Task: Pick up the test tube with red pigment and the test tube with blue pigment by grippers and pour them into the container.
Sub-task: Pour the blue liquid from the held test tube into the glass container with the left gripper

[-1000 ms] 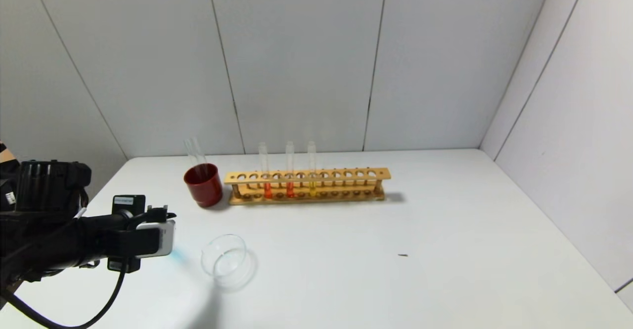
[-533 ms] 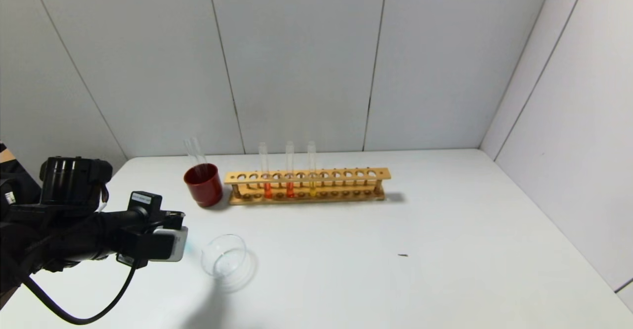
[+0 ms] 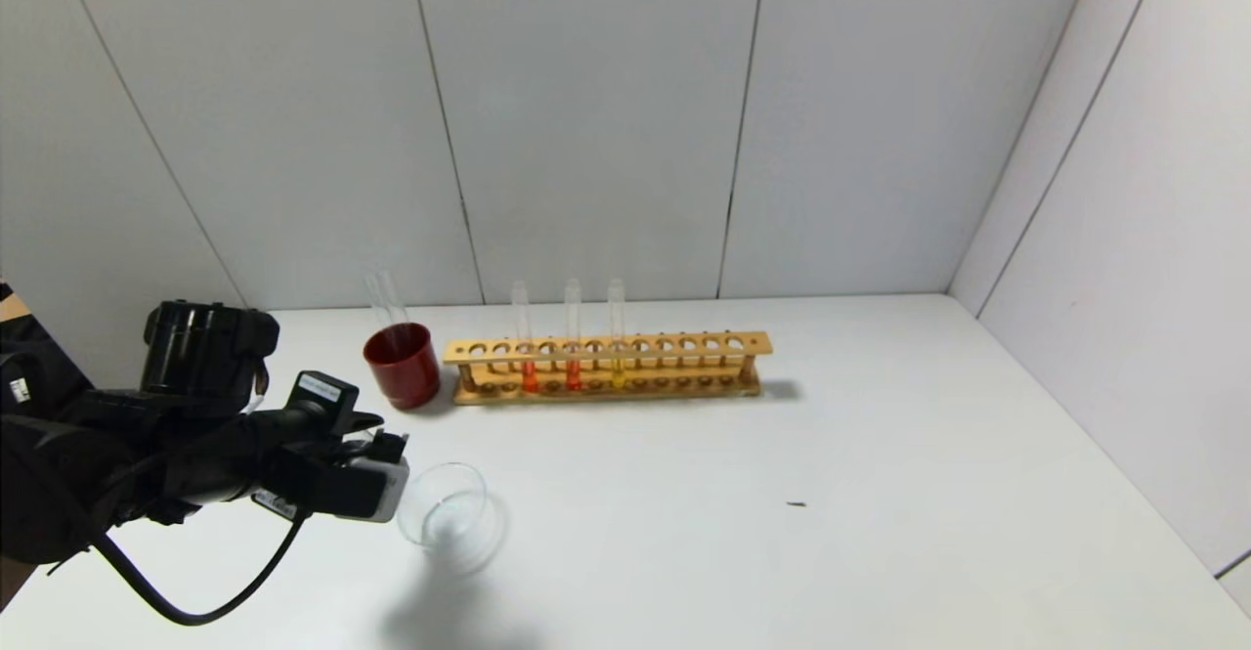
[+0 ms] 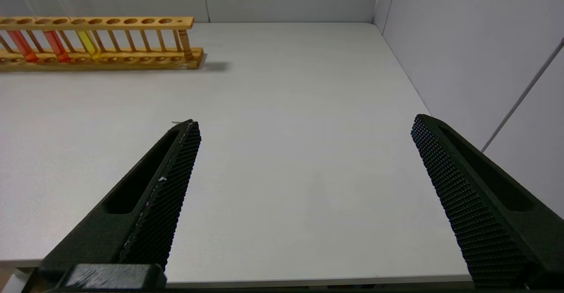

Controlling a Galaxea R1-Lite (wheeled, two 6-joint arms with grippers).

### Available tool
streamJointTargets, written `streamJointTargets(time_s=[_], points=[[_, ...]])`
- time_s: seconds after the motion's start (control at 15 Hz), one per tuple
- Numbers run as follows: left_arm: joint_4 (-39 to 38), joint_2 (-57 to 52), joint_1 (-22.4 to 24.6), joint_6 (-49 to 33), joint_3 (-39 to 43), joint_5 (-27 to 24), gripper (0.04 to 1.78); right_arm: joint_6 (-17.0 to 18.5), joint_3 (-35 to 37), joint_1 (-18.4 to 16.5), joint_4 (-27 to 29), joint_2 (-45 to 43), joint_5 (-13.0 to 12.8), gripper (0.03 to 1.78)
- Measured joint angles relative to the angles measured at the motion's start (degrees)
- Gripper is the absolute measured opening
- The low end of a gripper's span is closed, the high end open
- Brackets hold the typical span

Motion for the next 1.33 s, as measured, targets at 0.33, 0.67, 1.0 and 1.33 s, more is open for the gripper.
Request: streamJointTargets(time_s=[0.33,0.67,1.0,1.33], points=[[0.02,0.78,-2.73,1.76,0.02,0.69,0.33,0.00,0.00,0.02,-0.02,0.00,0.00,1.75],[0.02,0.39,-3.77,6.23,2.61,0.99,0.33,0.00,0.00,0.02,0.00,0.00,0.00,1.75],[-0.48,0.37,-5.95,7.39,2.83,5.07,0.33,0.00,0.00,0.00,0.00,0.00,0.00,1.75],[-0.59,1.13,-7.83,11.17,2.76,6.85,0.33,0.00,0.00,0.02,0.00,0.00,0.00,1.75]])
